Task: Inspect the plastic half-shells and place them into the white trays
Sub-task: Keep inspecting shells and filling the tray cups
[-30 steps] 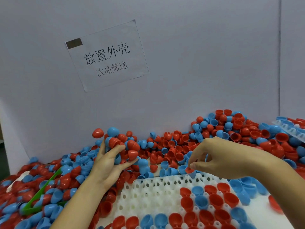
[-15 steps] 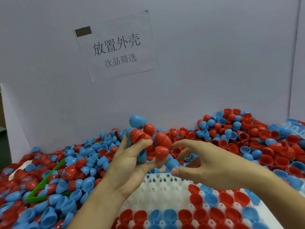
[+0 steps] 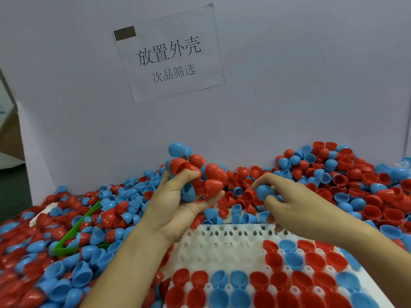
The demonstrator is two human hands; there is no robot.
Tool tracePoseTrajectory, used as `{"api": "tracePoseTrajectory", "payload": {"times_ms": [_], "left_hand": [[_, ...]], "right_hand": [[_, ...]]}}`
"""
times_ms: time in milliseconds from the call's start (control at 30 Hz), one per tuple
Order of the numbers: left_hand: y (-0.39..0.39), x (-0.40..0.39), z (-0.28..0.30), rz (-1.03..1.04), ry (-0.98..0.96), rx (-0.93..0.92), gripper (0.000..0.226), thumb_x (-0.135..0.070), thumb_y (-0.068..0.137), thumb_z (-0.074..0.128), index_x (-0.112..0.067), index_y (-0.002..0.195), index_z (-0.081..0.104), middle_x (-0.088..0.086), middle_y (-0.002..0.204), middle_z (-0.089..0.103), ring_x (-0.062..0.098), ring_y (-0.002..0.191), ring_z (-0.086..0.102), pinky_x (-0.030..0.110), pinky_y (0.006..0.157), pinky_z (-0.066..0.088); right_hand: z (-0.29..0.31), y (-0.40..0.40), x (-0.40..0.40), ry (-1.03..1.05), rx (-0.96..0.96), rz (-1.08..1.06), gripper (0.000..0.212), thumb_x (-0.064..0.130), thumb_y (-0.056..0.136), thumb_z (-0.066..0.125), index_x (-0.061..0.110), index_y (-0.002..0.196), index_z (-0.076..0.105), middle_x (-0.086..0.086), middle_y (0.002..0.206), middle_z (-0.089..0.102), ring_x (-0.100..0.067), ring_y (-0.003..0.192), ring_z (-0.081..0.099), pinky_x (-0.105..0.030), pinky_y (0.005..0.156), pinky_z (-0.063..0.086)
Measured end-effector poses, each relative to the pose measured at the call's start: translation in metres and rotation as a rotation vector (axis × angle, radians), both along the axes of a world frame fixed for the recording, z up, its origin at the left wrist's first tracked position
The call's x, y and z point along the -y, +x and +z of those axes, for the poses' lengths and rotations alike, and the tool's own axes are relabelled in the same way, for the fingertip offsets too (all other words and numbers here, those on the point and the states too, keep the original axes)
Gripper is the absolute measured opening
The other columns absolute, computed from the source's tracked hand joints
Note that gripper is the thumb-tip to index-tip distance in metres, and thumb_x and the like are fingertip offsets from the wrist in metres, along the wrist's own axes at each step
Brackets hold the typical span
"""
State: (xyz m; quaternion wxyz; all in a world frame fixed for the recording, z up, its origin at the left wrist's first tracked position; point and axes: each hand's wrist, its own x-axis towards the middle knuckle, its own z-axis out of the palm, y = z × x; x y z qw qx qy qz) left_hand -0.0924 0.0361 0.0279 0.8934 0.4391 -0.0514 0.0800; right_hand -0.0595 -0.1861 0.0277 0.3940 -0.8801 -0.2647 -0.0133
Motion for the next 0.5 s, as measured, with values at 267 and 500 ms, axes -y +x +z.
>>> {"api": "tracePoseTrajectory", "payload": {"times_ms": [267,500], "left_hand": [[0.000,-0.035,0.009,0.130,-0.023,0.028,0.031,-0.002,0.071,0.070,-0.018,0.096,0.060,0.008,0.094,0.073,0.034,0.091,0.074,0.054,0.072,0.060],[0.002,-0.034,0.006,0.107,-0.032,0.044,0.031,-0.002,0.069,0.071,-0.018,0.095,0.061,0.006,0.086,0.076,0.030,0.084,0.075,0.051,0.070,0.060]], "right_hand": [[0.003,-0.007,-0.005,0.056,-0.116,0.003,0.030,0.008,0.099,0.034,0.029,0.103,0.054,-0.021,0.096,0.066,-0.033,0.083,0.068,-0.043,0.066,0.061],[0.004,-0.011,-0.008,0.123,-0.242,0.085,0.043,-0.006,0.098,0.030,0.029,0.111,0.053,-0.008,0.103,0.066,-0.014,0.090,0.072,-0.035,0.086,0.060]]}}
